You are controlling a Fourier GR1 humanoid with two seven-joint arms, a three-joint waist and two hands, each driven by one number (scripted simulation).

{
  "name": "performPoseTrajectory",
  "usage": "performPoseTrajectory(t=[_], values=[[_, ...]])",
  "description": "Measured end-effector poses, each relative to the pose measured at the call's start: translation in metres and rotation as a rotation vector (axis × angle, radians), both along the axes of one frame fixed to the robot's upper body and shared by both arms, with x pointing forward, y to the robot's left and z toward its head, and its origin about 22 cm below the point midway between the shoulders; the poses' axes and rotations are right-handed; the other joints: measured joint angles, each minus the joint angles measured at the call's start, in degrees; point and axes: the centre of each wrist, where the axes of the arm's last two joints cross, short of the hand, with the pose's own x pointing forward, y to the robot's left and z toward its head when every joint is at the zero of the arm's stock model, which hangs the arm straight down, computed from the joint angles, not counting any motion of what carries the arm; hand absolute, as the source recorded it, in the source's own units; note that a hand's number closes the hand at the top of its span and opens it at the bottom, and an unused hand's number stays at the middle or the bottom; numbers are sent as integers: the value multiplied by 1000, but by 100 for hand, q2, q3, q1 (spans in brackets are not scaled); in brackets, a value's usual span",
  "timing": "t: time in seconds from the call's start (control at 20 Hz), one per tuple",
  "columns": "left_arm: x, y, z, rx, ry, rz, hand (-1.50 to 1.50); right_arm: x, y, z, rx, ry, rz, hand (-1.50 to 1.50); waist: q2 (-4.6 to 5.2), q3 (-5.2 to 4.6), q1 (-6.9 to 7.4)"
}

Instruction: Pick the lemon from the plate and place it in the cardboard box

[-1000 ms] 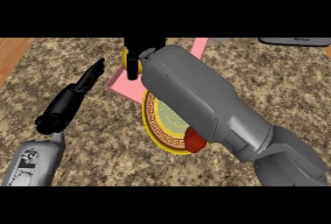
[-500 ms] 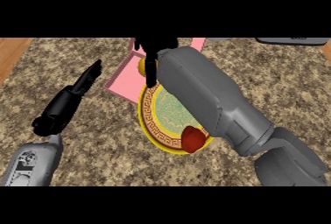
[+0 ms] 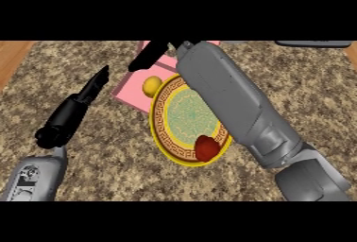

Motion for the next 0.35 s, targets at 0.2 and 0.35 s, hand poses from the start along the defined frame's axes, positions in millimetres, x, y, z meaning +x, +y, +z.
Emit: performPoseTrajectory(t=[0.2,0.35], values=[[-2,1,-3,-2,0,-2,0,8,-18,-4,265,41,-107,-150,3,-8,12],[-1,5,3,2,-8,7,0,16,-39,-19,370,43,-169,-150,0,-12,-5]])
